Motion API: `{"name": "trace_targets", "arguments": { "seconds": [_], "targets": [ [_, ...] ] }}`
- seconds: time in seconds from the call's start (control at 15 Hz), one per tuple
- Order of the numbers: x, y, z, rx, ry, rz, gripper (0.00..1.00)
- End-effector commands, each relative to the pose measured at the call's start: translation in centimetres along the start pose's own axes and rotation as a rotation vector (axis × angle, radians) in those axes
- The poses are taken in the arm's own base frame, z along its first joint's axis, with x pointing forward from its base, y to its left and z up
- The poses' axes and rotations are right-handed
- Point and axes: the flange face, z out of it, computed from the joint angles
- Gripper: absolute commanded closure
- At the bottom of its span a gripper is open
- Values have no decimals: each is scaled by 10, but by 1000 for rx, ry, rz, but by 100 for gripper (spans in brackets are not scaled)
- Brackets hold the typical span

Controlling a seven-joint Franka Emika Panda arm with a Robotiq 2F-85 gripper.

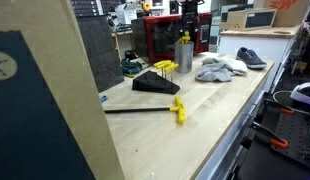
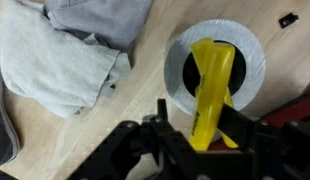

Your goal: Remove the black object from the tin and put it on the black stand

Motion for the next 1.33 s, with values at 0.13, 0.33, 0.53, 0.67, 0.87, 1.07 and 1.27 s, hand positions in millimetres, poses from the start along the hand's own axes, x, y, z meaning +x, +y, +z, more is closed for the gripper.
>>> {"name": "trace_targets", "arguments": {
  "seconds": [0.13, 0.33, 0.53, 0.67, 0.87, 1.07, 1.27],
  "targets": [
    [-4, 4, -29, 31, 19, 20, 94],
    [-7, 4, -36, 41, 28, 10, 94],
    [-9, 5, -43, 51, 40, 3, 94],
    [-10, 9, -56, 59, 58, -3, 94],
    [-17, 18, -82, 47, 104, -39, 94],
    [-27, 28, -110, 37, 150, -74, 94],
    [-38, 39, -139, 27, 170, -109, 94]
  ]
}}
